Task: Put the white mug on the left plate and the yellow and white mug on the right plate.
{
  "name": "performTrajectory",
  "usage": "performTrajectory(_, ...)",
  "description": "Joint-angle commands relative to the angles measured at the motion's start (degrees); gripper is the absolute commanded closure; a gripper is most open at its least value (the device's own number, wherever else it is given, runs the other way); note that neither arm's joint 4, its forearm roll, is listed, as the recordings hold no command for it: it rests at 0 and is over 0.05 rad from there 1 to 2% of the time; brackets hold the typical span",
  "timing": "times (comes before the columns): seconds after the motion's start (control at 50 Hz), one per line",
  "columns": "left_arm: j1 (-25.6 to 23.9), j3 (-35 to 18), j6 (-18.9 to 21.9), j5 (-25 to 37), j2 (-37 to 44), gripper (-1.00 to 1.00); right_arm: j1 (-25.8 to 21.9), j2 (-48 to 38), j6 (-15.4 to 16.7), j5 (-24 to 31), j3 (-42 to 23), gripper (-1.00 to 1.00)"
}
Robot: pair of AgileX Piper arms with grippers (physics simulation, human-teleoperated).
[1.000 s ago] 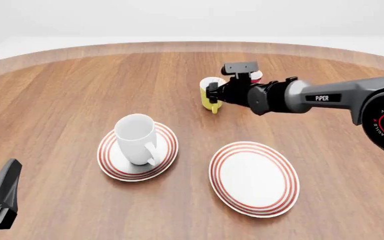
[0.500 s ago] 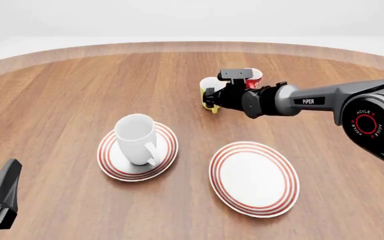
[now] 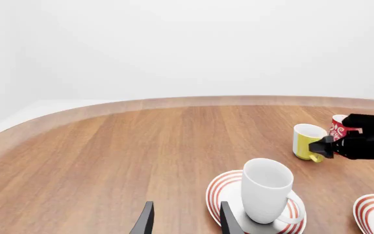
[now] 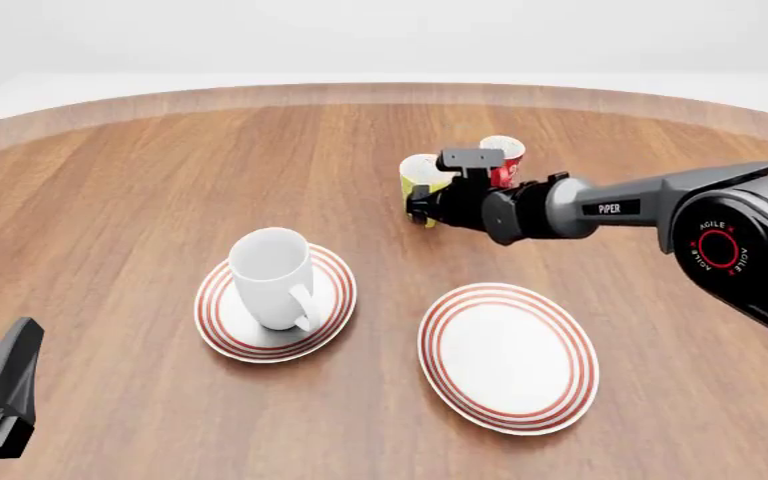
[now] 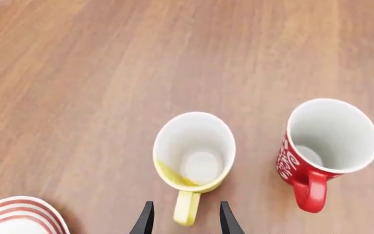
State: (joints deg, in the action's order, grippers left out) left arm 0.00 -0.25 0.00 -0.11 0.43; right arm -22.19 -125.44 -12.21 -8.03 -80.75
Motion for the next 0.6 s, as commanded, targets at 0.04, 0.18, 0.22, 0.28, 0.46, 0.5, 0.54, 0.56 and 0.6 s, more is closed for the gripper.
performTrajectory(0.04, 0.0, 0.0, 0.0, 0.0, 0.0, -1.0, 0.16, -0.12, -0.37, -0.28, 0.4, -1.0)
performTrajectory(0.18, 0.0, 0.0, 0.0, 0.0, 0.0, -1.0, 0.01, -1.78, -1.04, -0.27, -0.61, -1.0)
performTrajectory(0.22, 0.0, 0.0, 0.0, 0.0, 0.0, -1.0, -0.31, -2.65, -1.29, -0.02, -1.48, -1.0)
performTrajectory(0.28, 0.0, 0.0, 0.0, 0.0, 0.0, -1.0, -0.47, -3.09, -1.29, 0.22, -2.03, -1.0)
performTrajectory(0.46, 0.0, 0.0, 0.0, 0.0, 0.0, -1.0, -1.07, -5.0, -1.63, 1.0, -4.06, -1.0)
performTrajectory(0.5, 0.0, 0.0, 0.0, 0.0, 0.0, -1.0, -1.17, -5.3, -1.72, 1.05, -4.31, -1.0)
performTrajectory(0.54, 0.0, 0.0, 0.0, 0.0, 0.0, -1.0, -1.18, -5.44, -1.8, 1.04, -4.36, -1.0)
performTrajectory(0.56, 0.0, 0.0, 0.0, 0.0, 0.0, -1.0, -1.18, -5.44, -1.8, 1.04, -4.36, -1.0)
performTrajectory(0.6, 0.0, 0.0, 0.0, 0.0, 0.0, -1.0, -1.18, -5.44, -1.8, 1.04, -4.36, -1.0)
